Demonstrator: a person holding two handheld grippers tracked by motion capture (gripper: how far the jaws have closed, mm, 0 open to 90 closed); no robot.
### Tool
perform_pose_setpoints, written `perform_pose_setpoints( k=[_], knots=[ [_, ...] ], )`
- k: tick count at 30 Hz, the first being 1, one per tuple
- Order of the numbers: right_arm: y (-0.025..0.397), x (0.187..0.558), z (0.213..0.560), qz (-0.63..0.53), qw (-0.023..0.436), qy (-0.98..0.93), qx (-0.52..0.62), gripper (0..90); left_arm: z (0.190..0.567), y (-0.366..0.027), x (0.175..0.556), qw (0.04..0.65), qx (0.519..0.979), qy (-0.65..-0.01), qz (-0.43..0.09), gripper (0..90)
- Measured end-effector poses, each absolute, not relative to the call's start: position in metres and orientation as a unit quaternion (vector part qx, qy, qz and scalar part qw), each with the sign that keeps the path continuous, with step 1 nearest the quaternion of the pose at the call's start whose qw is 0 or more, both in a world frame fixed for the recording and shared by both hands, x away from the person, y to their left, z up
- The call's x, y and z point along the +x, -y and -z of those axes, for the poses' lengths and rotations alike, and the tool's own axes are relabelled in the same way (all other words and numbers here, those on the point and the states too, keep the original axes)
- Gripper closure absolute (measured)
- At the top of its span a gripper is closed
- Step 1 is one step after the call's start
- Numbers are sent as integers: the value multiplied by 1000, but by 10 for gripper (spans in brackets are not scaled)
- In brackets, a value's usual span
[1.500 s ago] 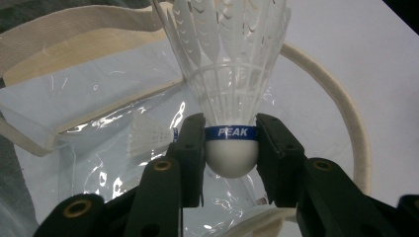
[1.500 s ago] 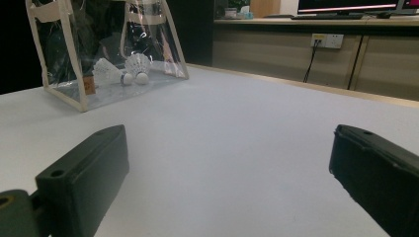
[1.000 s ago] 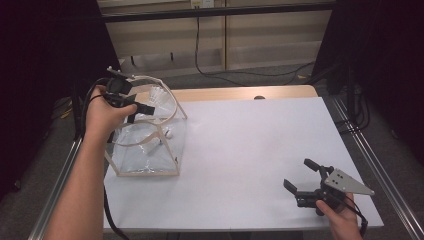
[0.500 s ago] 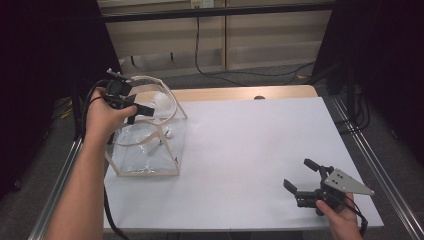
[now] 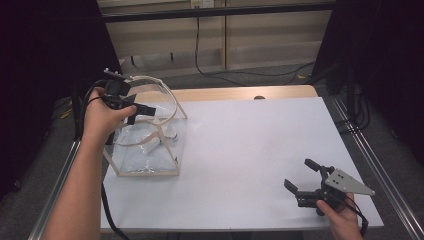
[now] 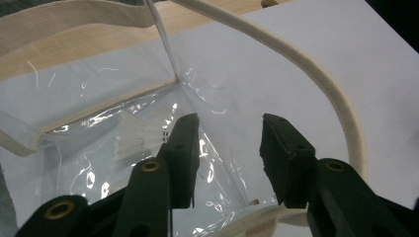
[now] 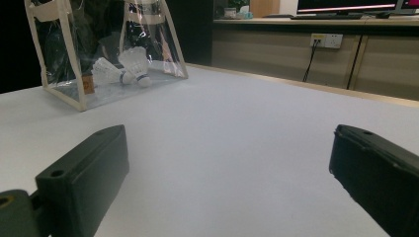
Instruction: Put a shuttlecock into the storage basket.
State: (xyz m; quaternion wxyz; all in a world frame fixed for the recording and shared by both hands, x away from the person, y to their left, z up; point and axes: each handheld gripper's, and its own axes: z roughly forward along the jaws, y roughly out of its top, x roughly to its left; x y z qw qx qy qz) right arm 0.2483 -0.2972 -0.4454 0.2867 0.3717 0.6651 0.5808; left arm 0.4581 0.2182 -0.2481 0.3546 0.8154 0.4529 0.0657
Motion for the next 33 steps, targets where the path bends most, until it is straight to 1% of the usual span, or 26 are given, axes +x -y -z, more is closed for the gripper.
perform_pose_setpoints(
  k=[9, 11, 16, 20, 23, 30, 33],
  knots=[
    [297, 248, 445, -581, 287, -666, 370, 15, 239, -215, 449, 378, 812, -442, -51, 509],
    [297, 247, 445, -582, 286, -665, 371, 15, 238, -214, 447, 382, 812, -438, -49, 471],
    [296, 248, 444, -581, 286, -667, 368, 15, 234, -213, 443, 397, 809, -432, -43, 422],
    [296, 247, 444, -580, 287, -667, 369, 15, 232, -211, 439, 407, 811, -419, -28, 398],
    [296, 248, 444, -581, 287, -666, 369, 15, 232, -207, 436, 413, 813, -410, -21, 351],
    [297, 247, 445, -580, 288, -666, 370, 14, 231, -200, 428, 419, 821, -389, 2, 321],
    [296, 247, 444, -579, 288, -667, 370, 14, 230, -197, 423, 417, 828, -374, 2, 308]
  ],
)
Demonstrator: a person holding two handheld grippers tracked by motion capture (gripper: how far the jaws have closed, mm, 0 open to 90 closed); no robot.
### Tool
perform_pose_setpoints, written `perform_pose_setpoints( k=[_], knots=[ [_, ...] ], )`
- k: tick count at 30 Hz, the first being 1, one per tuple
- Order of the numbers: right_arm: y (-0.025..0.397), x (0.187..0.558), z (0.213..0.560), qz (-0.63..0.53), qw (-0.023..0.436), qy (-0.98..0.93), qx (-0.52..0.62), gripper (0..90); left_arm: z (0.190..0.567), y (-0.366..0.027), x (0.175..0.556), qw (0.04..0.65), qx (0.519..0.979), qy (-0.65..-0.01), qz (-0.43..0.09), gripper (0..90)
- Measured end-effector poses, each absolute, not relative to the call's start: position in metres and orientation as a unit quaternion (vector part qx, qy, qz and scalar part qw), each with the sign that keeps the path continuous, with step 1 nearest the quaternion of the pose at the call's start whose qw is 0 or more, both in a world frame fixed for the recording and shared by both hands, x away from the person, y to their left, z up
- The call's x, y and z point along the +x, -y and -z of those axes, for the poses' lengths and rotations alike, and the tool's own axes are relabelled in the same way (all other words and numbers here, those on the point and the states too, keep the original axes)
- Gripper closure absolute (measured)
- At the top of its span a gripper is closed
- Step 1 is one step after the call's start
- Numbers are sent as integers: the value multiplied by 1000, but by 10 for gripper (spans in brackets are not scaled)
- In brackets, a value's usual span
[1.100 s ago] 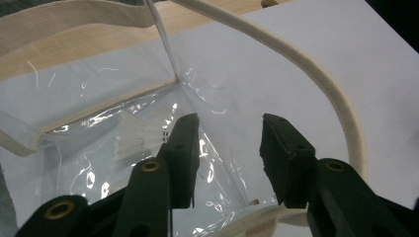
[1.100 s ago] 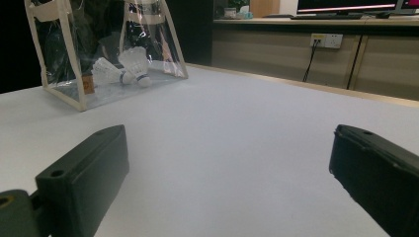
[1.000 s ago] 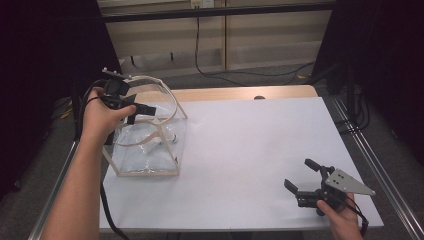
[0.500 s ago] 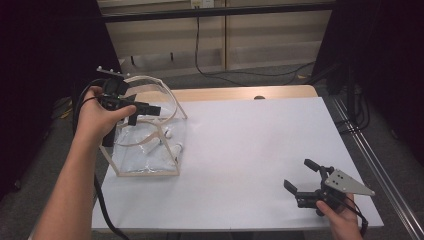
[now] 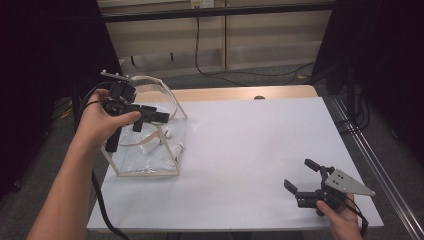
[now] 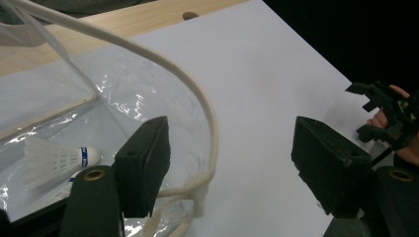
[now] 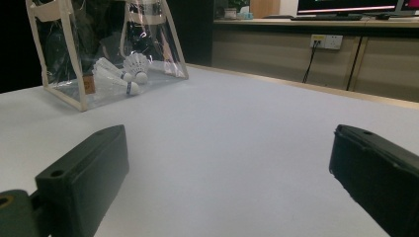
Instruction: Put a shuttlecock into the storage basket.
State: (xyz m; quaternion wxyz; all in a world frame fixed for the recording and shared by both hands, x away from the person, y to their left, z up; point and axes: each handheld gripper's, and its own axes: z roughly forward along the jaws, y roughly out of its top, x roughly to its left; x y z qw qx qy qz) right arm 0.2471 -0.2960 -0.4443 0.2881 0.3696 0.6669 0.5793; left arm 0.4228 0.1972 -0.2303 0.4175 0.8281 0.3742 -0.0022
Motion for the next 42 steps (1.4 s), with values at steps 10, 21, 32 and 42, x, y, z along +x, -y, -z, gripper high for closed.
perform_pose_setpoints(
  k=[10, 21, 32, 42],
  knots=[
    [297, 246, 445, -579, 289, -665, 373, 14, 237, -198, 415, 437, 827, -354, 16, 253],
    [297, 246, 445, -577, 290, -667, 372, 14, 241, -198, 406, 452, 832, -321, 27, 193],
    [297, 246, 445, -578, 290, -666, 372, 14, 247, -197, 400, 464, 833, -300, 31, 135],
    [297, 246, 445, -577, 291, -666, 371, 14, 254, -196, 394, 470, 836, -281, 33, 108]
  ],
)
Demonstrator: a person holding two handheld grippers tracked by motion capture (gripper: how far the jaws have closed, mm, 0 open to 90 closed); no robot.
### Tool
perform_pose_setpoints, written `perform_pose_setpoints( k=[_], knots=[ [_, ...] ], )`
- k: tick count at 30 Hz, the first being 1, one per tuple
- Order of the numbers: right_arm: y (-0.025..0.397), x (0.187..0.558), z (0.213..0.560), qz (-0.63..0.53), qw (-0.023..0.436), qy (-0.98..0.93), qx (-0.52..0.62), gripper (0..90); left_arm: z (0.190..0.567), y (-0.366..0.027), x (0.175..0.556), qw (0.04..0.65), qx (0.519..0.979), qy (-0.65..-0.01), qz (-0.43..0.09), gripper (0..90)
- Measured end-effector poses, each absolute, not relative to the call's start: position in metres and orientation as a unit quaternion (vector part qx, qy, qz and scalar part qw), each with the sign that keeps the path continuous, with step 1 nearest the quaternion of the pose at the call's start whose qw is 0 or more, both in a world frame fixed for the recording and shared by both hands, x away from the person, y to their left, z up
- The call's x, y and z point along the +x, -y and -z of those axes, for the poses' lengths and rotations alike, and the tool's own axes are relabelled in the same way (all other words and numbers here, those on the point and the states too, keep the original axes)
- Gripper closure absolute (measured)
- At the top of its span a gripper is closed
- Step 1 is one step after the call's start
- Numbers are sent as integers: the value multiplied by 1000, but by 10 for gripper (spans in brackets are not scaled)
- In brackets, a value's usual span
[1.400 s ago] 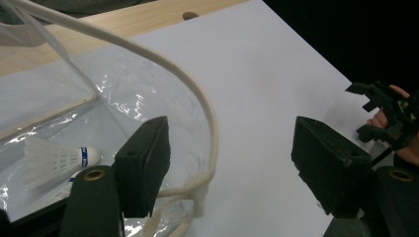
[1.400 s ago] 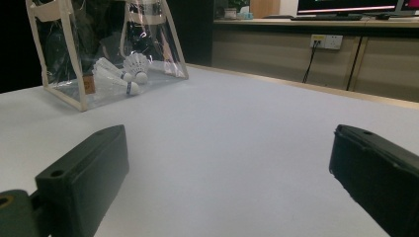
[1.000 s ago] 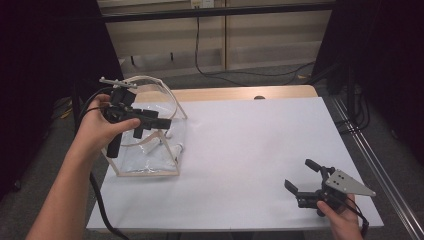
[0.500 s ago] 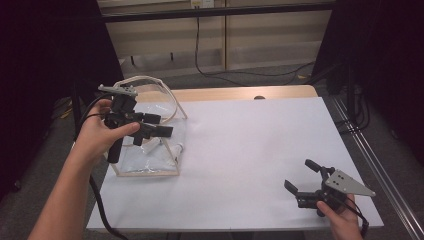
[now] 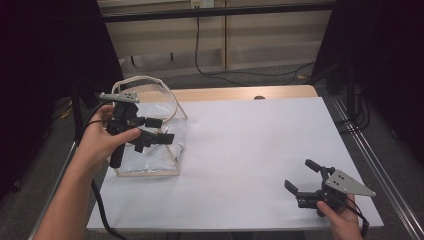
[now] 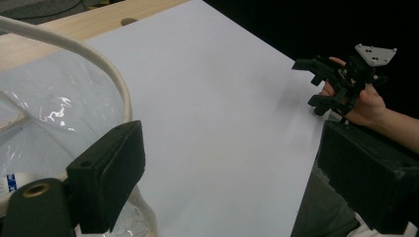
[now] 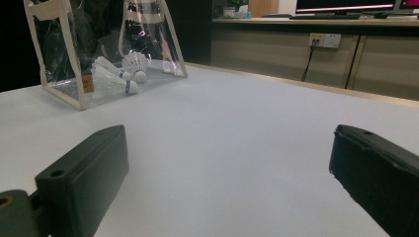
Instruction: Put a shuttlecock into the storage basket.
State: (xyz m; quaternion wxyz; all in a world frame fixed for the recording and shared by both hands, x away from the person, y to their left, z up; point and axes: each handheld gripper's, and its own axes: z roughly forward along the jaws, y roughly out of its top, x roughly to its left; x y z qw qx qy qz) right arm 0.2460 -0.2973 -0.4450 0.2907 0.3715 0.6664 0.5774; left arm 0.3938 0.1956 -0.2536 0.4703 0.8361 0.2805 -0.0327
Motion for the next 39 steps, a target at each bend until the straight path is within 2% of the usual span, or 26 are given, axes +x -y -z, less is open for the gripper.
perform_pose_setpoints(
  k=[39],
  knots=[
    [297, 245, 444, -580, 289, -665, 372, 14, 292, -190, 374, 484, 843, -230, 43, 31]
  ],
)
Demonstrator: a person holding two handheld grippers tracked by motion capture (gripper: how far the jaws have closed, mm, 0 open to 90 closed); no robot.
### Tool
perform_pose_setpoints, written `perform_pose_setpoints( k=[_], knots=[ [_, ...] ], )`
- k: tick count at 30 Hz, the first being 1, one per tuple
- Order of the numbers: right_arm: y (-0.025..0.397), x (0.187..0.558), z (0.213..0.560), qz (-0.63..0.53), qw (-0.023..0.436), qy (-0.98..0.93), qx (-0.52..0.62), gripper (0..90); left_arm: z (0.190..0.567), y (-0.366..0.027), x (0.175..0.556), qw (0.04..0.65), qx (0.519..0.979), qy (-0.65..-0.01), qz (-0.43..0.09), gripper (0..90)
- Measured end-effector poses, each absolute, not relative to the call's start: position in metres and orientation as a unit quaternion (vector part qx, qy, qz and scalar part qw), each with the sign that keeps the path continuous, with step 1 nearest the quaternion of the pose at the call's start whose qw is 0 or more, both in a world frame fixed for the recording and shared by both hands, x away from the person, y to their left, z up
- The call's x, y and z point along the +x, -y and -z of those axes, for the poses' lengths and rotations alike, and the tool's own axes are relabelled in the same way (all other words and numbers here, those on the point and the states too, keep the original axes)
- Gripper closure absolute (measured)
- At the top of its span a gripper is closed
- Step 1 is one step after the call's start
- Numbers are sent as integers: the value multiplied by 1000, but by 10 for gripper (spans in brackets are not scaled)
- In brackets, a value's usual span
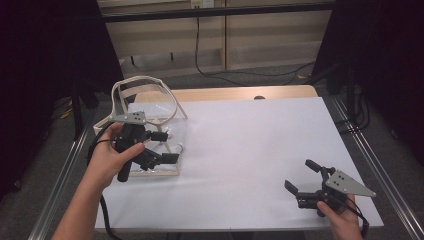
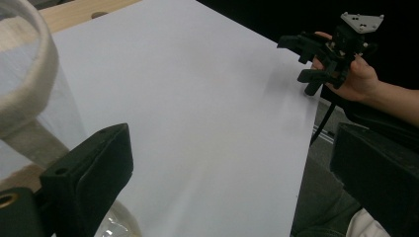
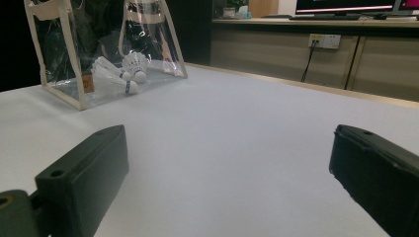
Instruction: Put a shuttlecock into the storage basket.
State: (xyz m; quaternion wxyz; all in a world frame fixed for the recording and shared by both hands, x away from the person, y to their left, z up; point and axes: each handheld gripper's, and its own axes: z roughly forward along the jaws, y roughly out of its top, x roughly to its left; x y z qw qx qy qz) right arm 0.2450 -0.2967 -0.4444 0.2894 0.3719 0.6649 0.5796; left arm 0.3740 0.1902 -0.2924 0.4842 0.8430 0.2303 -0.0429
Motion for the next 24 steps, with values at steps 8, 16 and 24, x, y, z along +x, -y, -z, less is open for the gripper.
perform_pose_setpoints(
  k=[8, 16, 24],
  knots=[
    [297, 245, 444, -580, 289, -665, 372, 14, 302, -192, 371, 487, 843, -223, 46, 28],
    [296, 245, 444, -580, 289, -665, 372, 14, 310, -193, 367, 494, 839, -223, 44, 27],
    [297, 245, 444, -580, 289, -665, 372, 14, 319, -195, 366, 490, 842, -221, 41, 28]
  ],
)
